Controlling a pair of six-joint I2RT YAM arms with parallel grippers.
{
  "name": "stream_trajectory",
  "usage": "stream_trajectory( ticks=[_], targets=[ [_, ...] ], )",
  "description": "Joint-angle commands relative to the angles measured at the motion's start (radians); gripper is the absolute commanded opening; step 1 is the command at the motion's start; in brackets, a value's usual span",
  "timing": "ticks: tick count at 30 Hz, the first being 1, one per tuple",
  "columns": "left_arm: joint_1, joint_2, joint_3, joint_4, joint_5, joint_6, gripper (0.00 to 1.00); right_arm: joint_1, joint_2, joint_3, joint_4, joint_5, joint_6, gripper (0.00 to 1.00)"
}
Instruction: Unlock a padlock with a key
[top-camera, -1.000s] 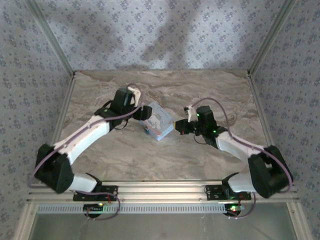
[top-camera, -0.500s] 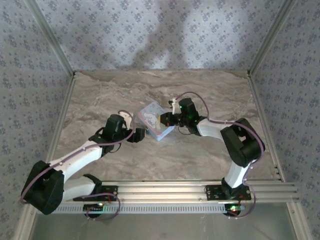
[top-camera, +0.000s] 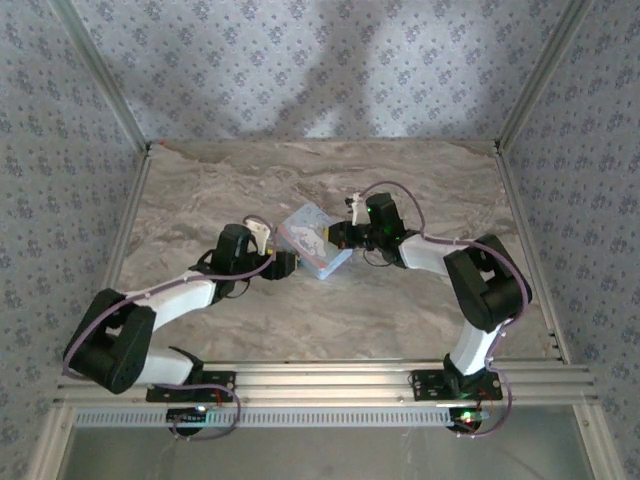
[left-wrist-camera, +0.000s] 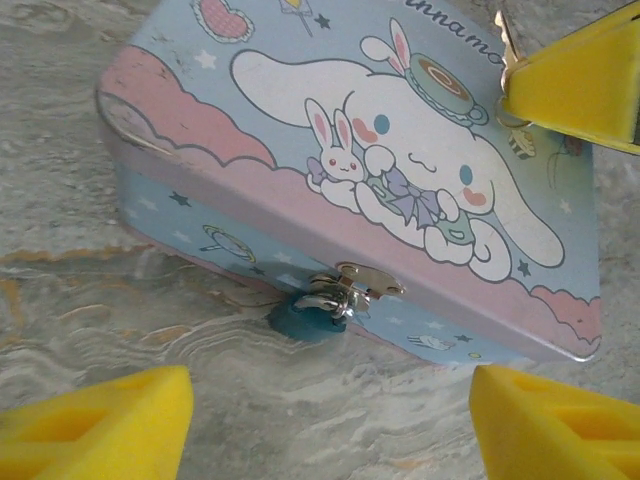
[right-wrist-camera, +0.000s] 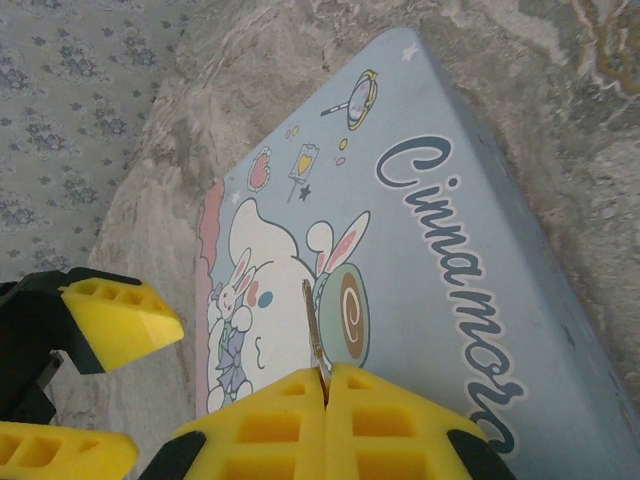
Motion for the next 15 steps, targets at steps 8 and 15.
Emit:
stream_trajectory(
  ticks=[8,15],
  targets=[
    [0.003,0.140,0.020,0.136,0.125,0.062,0.63,-0.034,0.042,0.032,-0.108,-0.016,-0.089,0.00],
    [-0.009,0.233,0.041,0.209,0.101,0.070,0.64,-0.037,0.040,0.034,-0.121,-0.019,-0.098,0.00]
  ],
)
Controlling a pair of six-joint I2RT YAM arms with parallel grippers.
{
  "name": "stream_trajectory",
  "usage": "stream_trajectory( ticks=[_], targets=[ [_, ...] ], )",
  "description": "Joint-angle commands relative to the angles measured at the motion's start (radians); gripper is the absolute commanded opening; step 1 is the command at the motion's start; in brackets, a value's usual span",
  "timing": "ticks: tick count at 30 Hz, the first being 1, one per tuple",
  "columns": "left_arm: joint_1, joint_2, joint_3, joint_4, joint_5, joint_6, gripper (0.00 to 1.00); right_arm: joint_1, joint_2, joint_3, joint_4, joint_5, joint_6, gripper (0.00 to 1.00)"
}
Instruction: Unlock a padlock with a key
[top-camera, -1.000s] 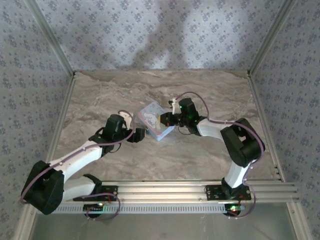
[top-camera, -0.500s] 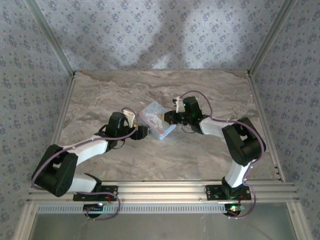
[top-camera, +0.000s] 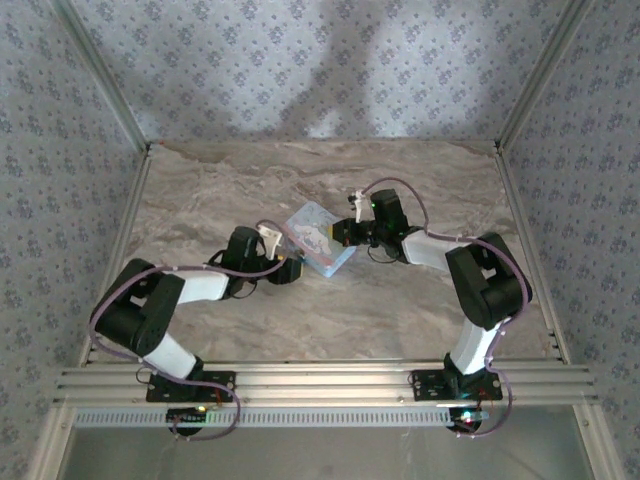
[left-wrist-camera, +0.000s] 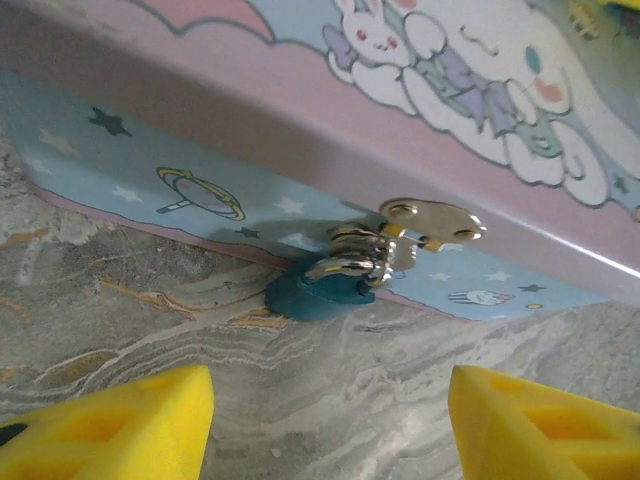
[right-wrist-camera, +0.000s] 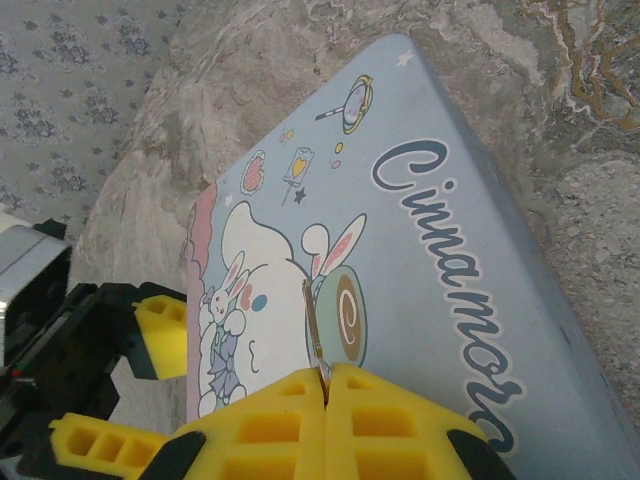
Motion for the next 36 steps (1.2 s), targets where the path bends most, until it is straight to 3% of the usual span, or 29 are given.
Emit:
stream_trajectory(
  ticks=[1,15,30,36],
  targets=[
    [-0.008,0.037,0.039,0.077,0.008,0.023,0.64,-0.010,0.029,0.007,-0.079,0.013,-0.029,0.00],
    [-0.028,0.156,0.093,0.145,0.050,0.015,0.60,-0.005,0.026,0.007,-0.085,0.015,-0.034,0.00],
    [-0.060,0.176,0.096,0.167,0.097,-0.031,0.43,0.000,0.022,0.011,-0.086,0.019,-0.035,0.00],
    [-0.064,0.177,0.088,0.206,0.088,-0.082,0.41,-0.001,0.021,0.009,-0.085,0.019,-0.035,0.00]
  ],
)
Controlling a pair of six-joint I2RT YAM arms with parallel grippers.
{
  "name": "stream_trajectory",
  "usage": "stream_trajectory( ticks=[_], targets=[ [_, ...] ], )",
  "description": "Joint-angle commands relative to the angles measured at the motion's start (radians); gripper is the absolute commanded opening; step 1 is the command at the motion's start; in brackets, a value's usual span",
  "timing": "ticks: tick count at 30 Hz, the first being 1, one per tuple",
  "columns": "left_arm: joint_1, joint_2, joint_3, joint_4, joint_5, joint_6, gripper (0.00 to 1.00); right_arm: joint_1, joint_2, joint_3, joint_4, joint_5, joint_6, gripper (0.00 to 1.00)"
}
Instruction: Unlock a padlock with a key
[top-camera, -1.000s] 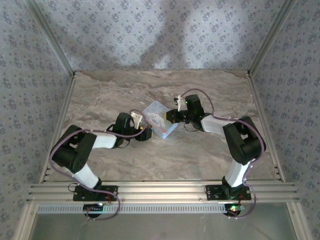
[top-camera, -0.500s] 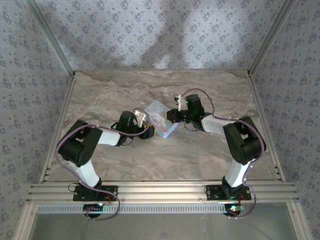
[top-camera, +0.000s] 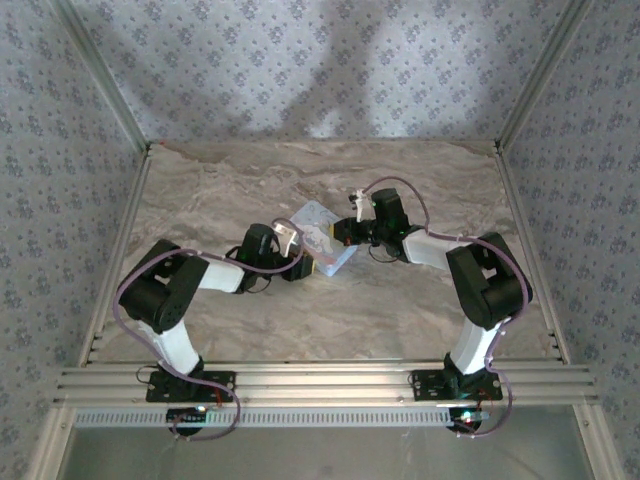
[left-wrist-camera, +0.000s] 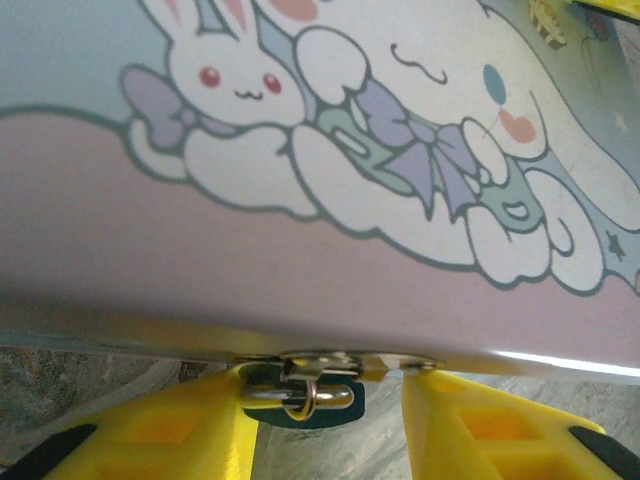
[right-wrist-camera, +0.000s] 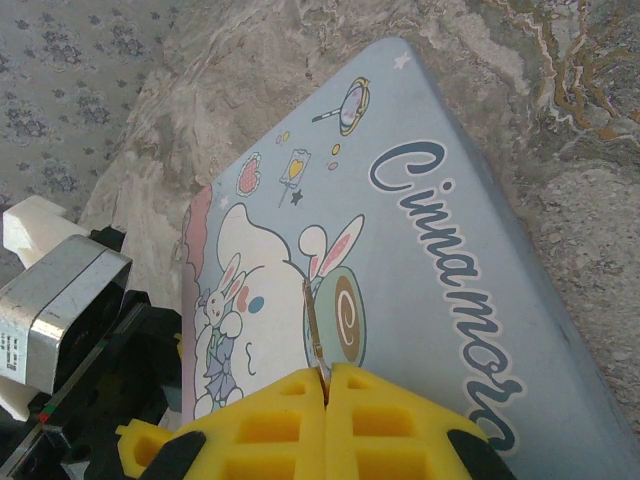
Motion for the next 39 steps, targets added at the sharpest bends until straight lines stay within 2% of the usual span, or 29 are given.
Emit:
stream_trajectory(
  ticks=[1,14,24,31,39],
  targets=[
    [-0.009,0.010,0.003,0.074,0.019,-0.040,0.41,0.003,0.019,0.004,-0.076,0.014,-0.018,0.00],
    [-0.020,0.019,0.005,0.089,-0.018,-0.128,0.34,0.007,0.012,-0.001,-0.077,0.015,-0.018,0.00],
    [-0.024,-0.023,0.008,0.089,0.005,-0.197,0.27,0.011,-0.035,-0.009,-0.031,0.019,-0.037,0.00],
    [-0.036,-0.111,0.026,0.004,0.024,-0.303,0.27,0.017,-0.190,-0.082,0.032,0.081,-0.096,0.00],
    [-0.041,-0.162,0.056,-0.085,0.069,-0.426,0.27,0.070,-0.420,-0.210,-0.037,0.176,-0.237,0.00]
  ],
)
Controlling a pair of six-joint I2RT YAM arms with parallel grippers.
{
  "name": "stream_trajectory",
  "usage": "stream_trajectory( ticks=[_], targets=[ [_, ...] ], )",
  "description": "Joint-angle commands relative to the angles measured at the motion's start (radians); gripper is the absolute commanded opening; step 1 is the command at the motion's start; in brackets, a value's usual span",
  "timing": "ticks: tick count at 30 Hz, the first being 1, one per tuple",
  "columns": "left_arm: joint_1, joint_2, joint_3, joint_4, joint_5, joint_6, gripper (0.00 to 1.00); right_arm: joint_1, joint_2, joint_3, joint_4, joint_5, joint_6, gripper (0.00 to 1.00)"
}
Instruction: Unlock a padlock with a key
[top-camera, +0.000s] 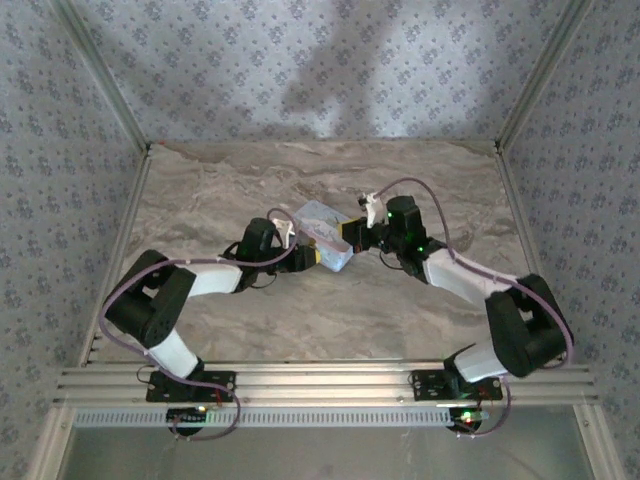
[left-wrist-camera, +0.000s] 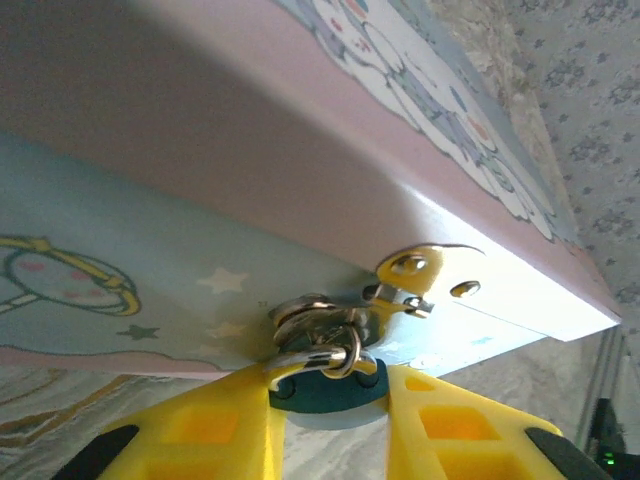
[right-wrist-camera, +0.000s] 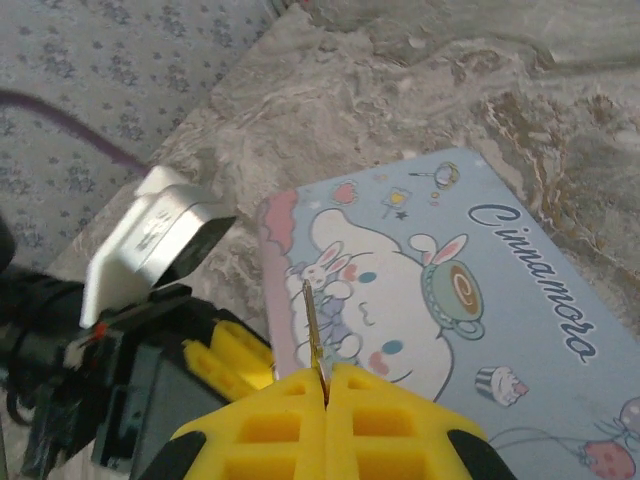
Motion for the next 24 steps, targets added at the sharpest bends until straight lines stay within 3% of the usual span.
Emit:
stream_trajectory(
  ticks=[1,10,24],
  targets=[
    [-0.007,-0.049,0.031,-0.019,0.050,-0.080,0.28,0.037,-0.091,-0.056,-0.047,0.072,-0.097,0.00],
    [-0.020,-0.052,0.092,-0.122,0.049,-0.147,0.28,0.201,-0.179,-0.203,-0.003,0.210,-0.104,0.00],
    [-0.030,-0.041,0.096,-0.131,0.008,-0.234,0.26,0.311,0.020,-0.243,0.128,0.309,-0.054,0.00]
  ],
)
